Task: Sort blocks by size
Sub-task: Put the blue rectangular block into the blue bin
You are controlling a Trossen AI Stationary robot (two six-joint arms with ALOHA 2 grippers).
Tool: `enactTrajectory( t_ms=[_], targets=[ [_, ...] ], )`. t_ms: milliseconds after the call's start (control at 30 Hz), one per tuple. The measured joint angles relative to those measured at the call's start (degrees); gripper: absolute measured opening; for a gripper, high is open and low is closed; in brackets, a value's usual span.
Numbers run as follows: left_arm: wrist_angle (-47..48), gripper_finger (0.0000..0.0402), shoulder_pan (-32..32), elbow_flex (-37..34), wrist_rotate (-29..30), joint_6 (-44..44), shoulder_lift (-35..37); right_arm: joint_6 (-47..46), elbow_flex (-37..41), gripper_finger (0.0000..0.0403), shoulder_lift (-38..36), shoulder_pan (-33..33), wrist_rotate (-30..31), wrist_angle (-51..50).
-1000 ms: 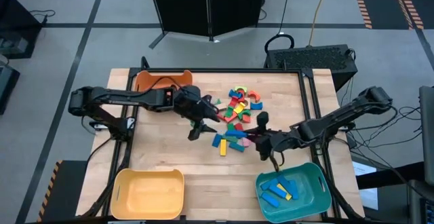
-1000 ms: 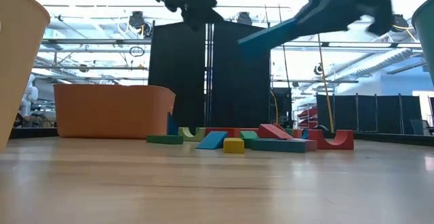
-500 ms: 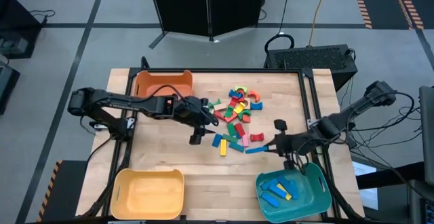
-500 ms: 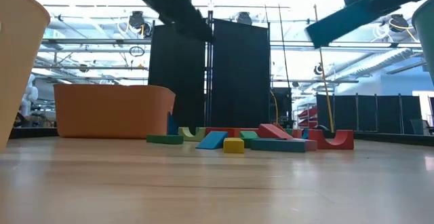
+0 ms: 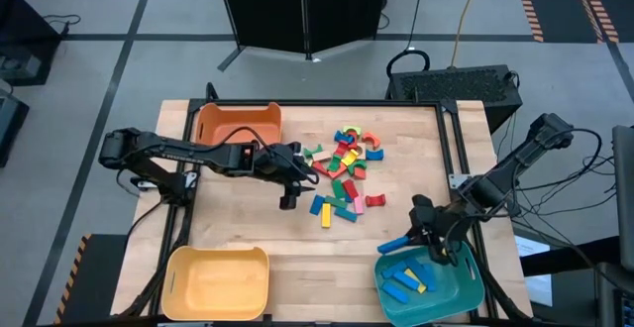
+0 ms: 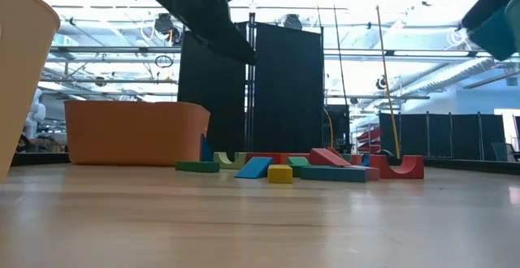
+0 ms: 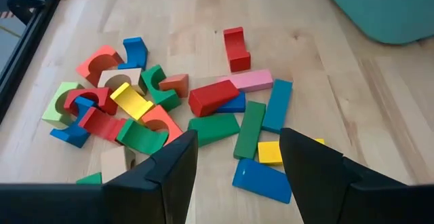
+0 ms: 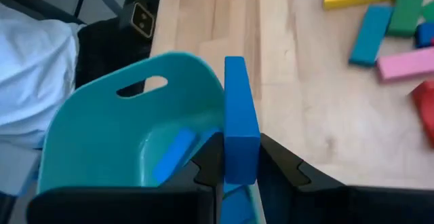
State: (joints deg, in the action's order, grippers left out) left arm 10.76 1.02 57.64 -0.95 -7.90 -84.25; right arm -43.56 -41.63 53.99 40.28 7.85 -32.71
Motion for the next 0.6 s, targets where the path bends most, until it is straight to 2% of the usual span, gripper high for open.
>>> enactTrajectory(
  t_ms=[200, 433, 600],
  targets=[
    [0.05, 0.0209, 0.01, -0.01, 1.61, 0.07, -0.02, -3.25, 0.00, 0.0054, 0.00, 2.87, 0.23, -0.65],
    [-0.91, 0.0209, 0.02, -0.01, 6.40, 0.09, -0.02, 2.69, 0.00, 0.0054, -0.82, 2.94, 9.85, -0.82],
    [-1.31, 0.0209, 0.02, -0.01, 5.98, 0.07, -0.16, 2.96, 0.00, 0.0054, -3.06, 3.03, 7.83, -0.83]
  ],
)
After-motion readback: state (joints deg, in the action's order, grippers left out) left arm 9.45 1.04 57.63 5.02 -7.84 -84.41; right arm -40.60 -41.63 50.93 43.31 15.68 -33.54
